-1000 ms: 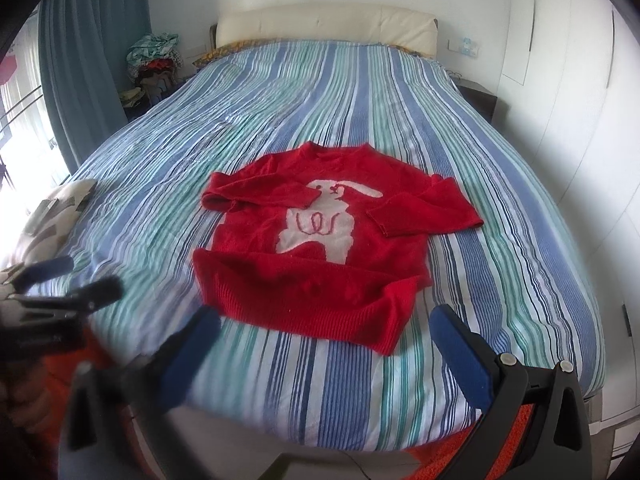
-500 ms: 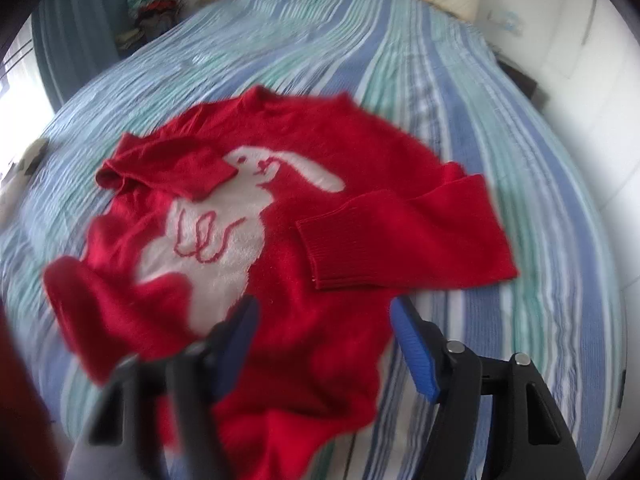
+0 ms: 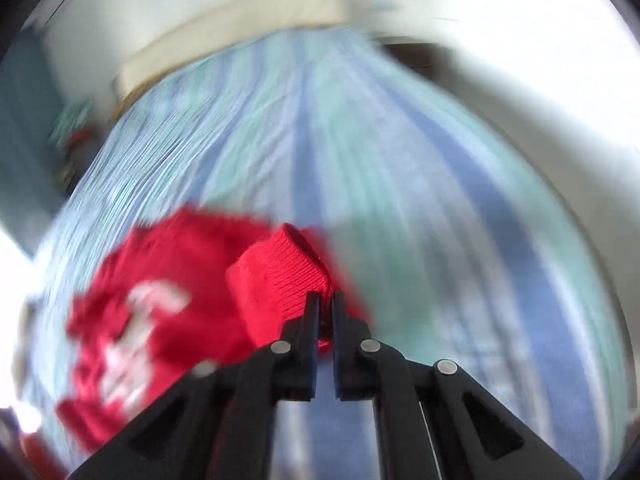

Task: Fold small clothes
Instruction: 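Grasp a sweater sleeve cuff with the right tool and stretch it outward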

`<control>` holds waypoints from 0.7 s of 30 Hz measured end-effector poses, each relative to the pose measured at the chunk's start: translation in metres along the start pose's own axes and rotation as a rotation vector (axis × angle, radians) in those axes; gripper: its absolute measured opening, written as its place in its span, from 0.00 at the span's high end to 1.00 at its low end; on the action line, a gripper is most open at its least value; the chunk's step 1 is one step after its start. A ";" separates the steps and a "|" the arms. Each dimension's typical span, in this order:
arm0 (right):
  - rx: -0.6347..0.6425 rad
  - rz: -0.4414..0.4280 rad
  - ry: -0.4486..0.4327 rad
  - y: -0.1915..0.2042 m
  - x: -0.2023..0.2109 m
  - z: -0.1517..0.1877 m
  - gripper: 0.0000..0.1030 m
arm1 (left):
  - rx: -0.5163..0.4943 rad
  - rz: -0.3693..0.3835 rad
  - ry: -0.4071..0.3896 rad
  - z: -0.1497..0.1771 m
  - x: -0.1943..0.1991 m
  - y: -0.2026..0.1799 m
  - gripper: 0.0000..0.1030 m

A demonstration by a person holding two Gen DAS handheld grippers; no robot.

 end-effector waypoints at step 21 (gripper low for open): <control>-0.232 0.467 0.146 -0.216 -0.017 0.033 0.97 | -0.070 -0.028 -0.010 -0.002 0.002 -0.020 0.01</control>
Point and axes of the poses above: each gripper's, at about its wrist camera, not at the fingertips, and x roughly against the way its jaws point, y to its left, z to its underside, the point moved 3 cm from there along -x, roughly the way its jaws point, and after that the axes turned 3 degrees about -y, right-handed, at the moved point
